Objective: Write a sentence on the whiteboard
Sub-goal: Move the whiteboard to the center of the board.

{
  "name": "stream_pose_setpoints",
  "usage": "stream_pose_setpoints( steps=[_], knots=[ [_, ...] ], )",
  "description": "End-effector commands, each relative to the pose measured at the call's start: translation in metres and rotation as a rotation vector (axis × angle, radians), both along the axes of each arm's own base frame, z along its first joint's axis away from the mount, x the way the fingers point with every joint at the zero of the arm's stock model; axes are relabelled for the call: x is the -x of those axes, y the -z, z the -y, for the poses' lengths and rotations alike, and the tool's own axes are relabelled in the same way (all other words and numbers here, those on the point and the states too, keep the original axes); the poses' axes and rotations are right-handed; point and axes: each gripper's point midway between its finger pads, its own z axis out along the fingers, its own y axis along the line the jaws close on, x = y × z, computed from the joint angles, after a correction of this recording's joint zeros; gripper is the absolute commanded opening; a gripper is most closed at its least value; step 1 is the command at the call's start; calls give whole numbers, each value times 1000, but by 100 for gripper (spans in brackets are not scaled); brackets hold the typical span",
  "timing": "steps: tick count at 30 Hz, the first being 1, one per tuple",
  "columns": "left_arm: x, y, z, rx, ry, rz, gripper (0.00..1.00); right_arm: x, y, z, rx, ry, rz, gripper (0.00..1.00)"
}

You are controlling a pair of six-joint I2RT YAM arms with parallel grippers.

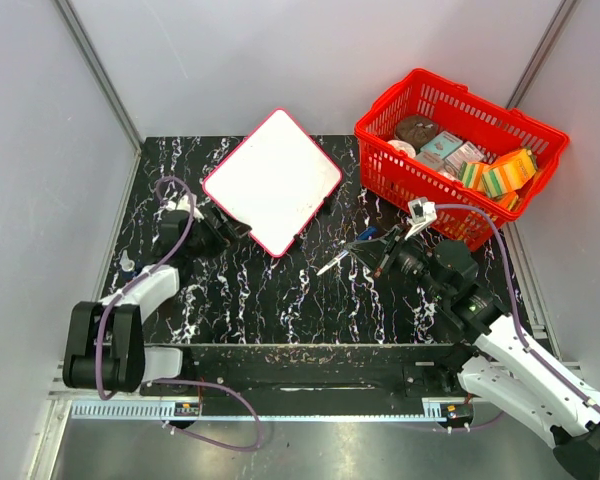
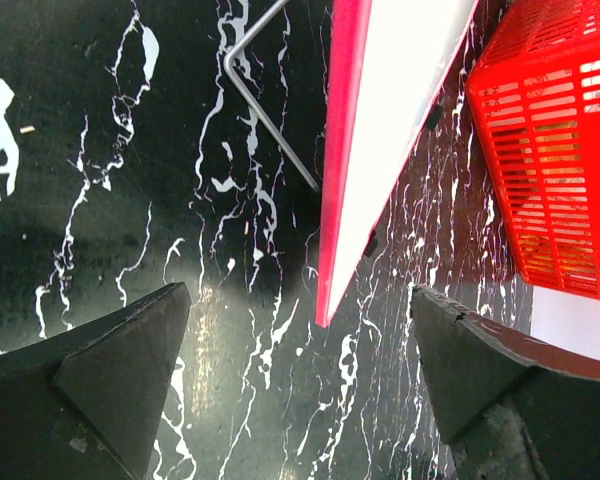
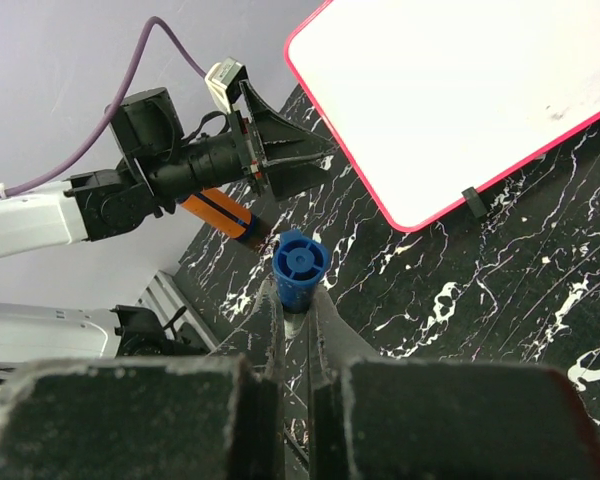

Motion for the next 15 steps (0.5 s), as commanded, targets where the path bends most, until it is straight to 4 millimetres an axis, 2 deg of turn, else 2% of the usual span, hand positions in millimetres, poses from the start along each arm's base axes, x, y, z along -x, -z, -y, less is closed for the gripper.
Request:
stream_pose_setpoints(
  steps=[1, 3, 4, 7, 13, 15],
  knots=[
    [-44, -39, -2, 26, -38, 188, 96, -2, -4, 4, 5, 28, 31, 0],
    [-51, -34, -1, 21, -27, 187, 96, -2, -7, 6, 1, 36, 38, 0],
    [-57, -39, 0, 24, -24, 210, 95, -2, -7, 7, 7, 39, 43, 0],
    [-67, -38, 3, 20, 1, 241, 93, -3, -7, 10, 15, 55, 51, 0],
    [-78, -38, 7, 20, 26, 307, 90, -8, -4, 12, 36, 77, 50, 0],
    [-79, -34, 10, 31, 44, 313, 84, -9, -3, 12, 41, 82, 49, 0]
  ],
)
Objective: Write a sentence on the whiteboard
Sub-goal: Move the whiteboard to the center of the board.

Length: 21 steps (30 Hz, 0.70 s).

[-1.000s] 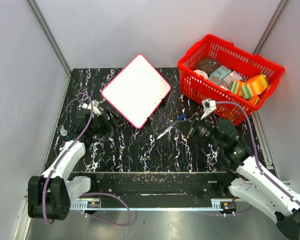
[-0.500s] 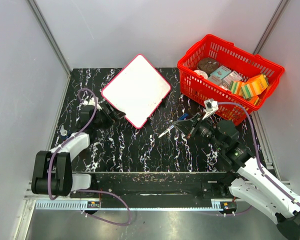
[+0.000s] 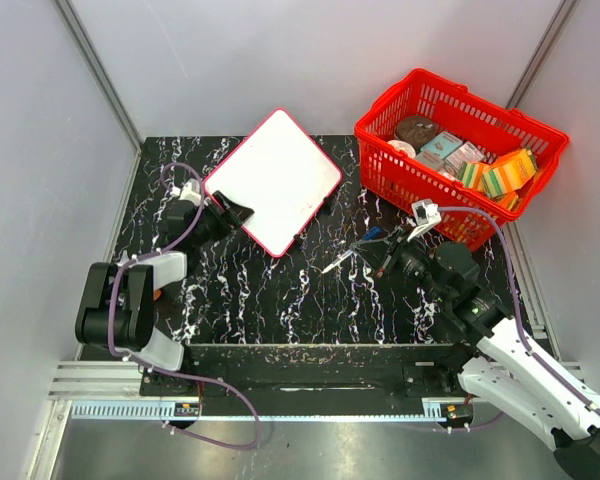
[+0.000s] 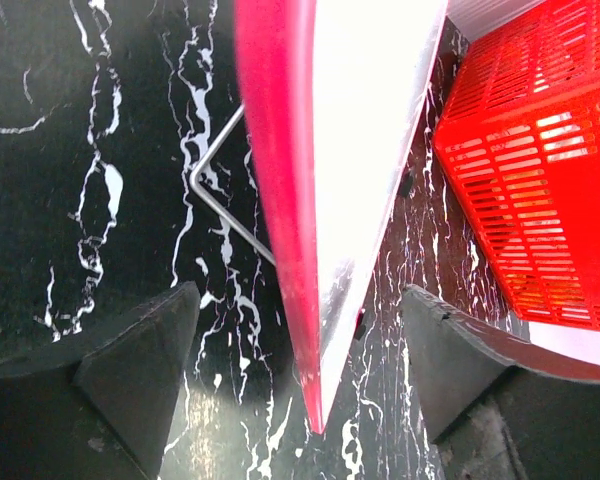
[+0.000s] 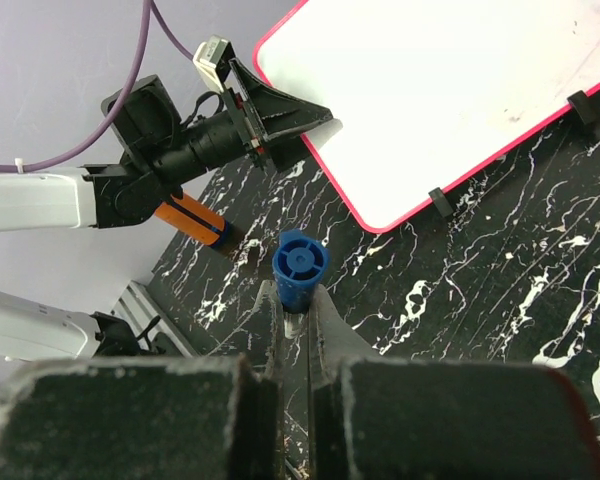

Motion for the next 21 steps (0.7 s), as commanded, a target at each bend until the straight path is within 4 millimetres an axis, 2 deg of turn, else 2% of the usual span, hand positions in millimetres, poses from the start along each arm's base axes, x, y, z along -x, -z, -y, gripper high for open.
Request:
stream_pose_setpoints(
  steps=[1, 2, 3, 6, 7, 9, 10, 14, 15, 18, 21],
  knots=[
    [-23, -37, 9, 23, 64, 206, 83, -6, -7, 2, 12, 31, 38, 0],
    [-24, -38, 11, 31, 75, 216, 80, -7, -6, 2, 17, 31, 37, 0],
    [-24, -36, 13, 39, 87, 216, 71, -7, -6, 2, 18, 33, 38, 0],
    [-25, -34, 17, 56, 103, 225, 59, -8, -6, 2, 26, 31, 39, 0],
    [-24, -34, 17, 60, 107, 235, 52, -8, -7, 1, 25, 29, 41, 0],
    [-23, -32, 18, 62, 113, 241, 44, -8, -7, 1, 27, 28, 40, 0],
    [-23, -31, 18, 58, 119, 237, 32, -8, -7, 2, 29, 30, 43, 0],
    [-21, -26, 15, 5, 123, 218, 13, -7, -8, 3, 33, 33, 48, 0],
    [-20, -30, 13, -27, 125, 234, 10, -8, -8, 3, 35, 35, 48, 0],
    [-13, -19, 6, -99, 120, 189, 0, -8, -6, 4, 37, 38, 46, 0],
    [-5, -16, 0, -157, 123, 191, 0, -8, -6, 4, 38, 38, 47, 0]
  ],
)
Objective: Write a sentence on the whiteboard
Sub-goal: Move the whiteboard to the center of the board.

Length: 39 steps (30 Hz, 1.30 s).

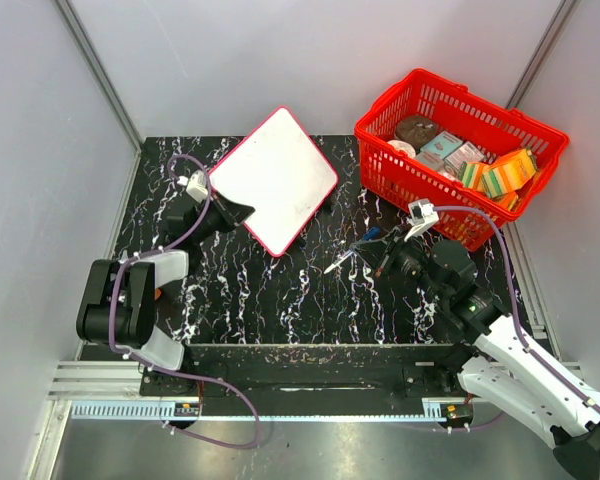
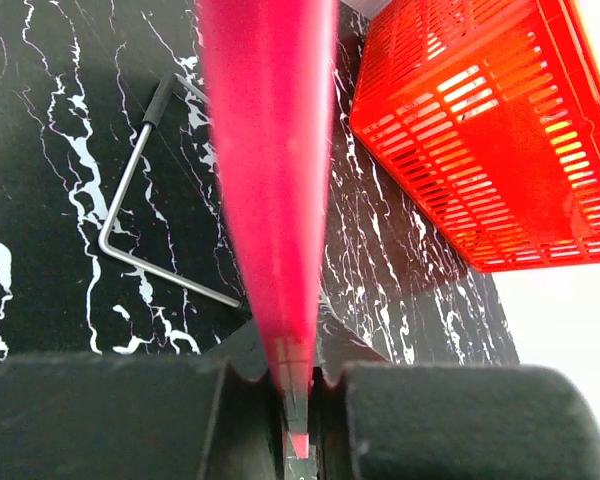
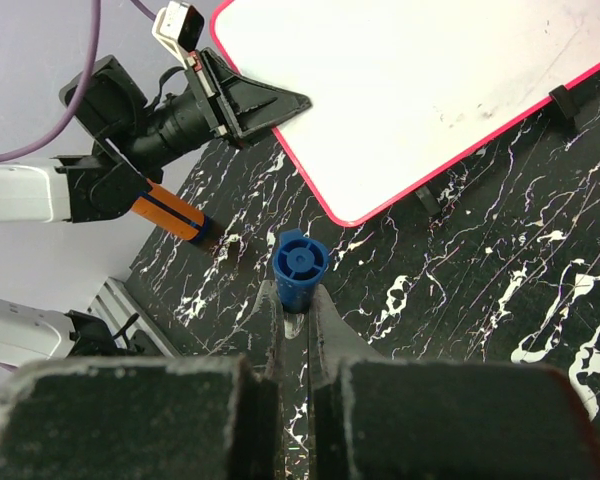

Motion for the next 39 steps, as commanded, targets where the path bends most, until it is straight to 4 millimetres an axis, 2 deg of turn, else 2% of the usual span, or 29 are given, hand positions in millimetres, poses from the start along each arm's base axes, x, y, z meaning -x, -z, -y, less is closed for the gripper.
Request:
stream_pose_setpoints(
  steps=[1, 9, 15, 21, 31, 32, 34, 39],
  knots=[
    [2, 14, -28, -196, -65, 30, 0, -2, -18, 2, -11, 15, 51, 0],
    [17, 39, -31, -239, -52, -9, 0, 0, -19, 3, -10, 13, 56, 0],
    [13, 43, -30, -257, -39, -39, 0, 1, -19, 5, -15, 16, 58, 0],
    [17, 51, -31, -308, -13, -65, 0, 3, -22, 5, -20, 12, 68, 0],
    [37, 60, -1, -351, 158, -75, 0, 4, -25, 4, -17, 1, 79, 0],
    [38, 60, 1, -349, 173, -78, 0, 5, -19, 5, -1, 2, 57, 0],
    [43, 61, 6, -344, 202, -85, 0, 6, -19, 6, 0, 2, 58, 0],
    [58, 62, 4, -343, 198, -90, 0, 6, -20, 6, 1, 2, 59, 0]
  ],
)
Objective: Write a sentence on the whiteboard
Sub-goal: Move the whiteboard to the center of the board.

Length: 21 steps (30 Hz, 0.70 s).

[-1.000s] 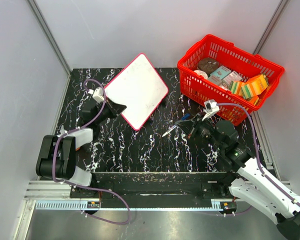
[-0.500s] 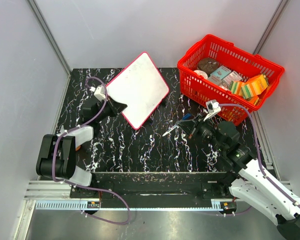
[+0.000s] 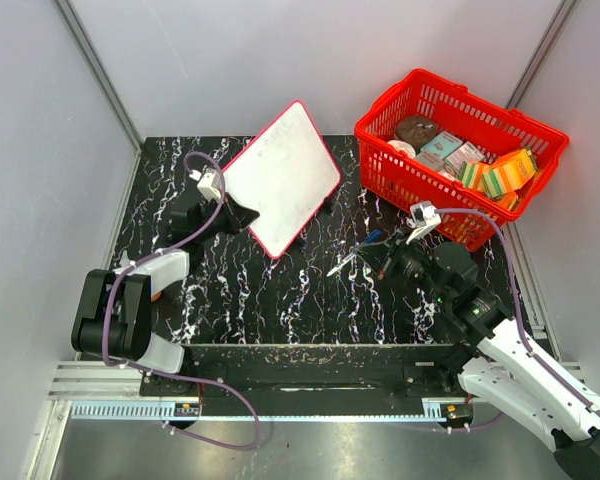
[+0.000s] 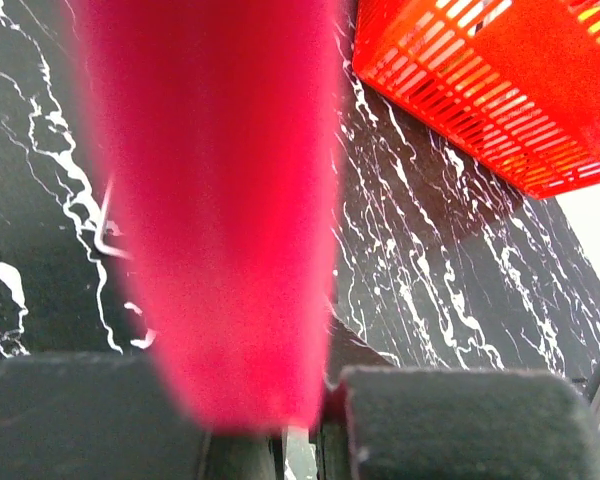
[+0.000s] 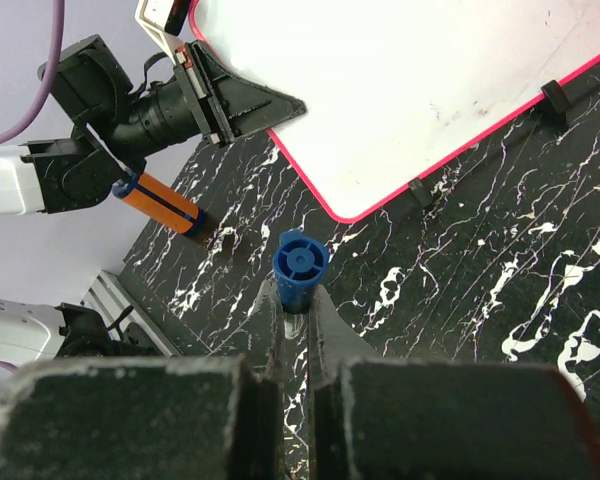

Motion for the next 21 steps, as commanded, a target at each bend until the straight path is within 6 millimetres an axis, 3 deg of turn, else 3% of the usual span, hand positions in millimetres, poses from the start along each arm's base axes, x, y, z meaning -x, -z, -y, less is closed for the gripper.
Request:
stream_pose_setpoints(
  steps=[1, 4, 13, 21],
  knots=[
    [41, 62, -14, -162, 17, -166, 0, 1, -22, 1, -16, 0, 55, 0],
    [44, 65, -20, -200, -12, -171, 0, 0, -22, -1, -14, -5, 52, 0],
    [65, 69, 13, -186, 156, -193, 0, 1, -23, 1, -18, 2, 55, 0],
    [82, 59, 23, -112, 214, -165, 0, -1, -22, -1, -11, -2, 53, 0]
  ],
)
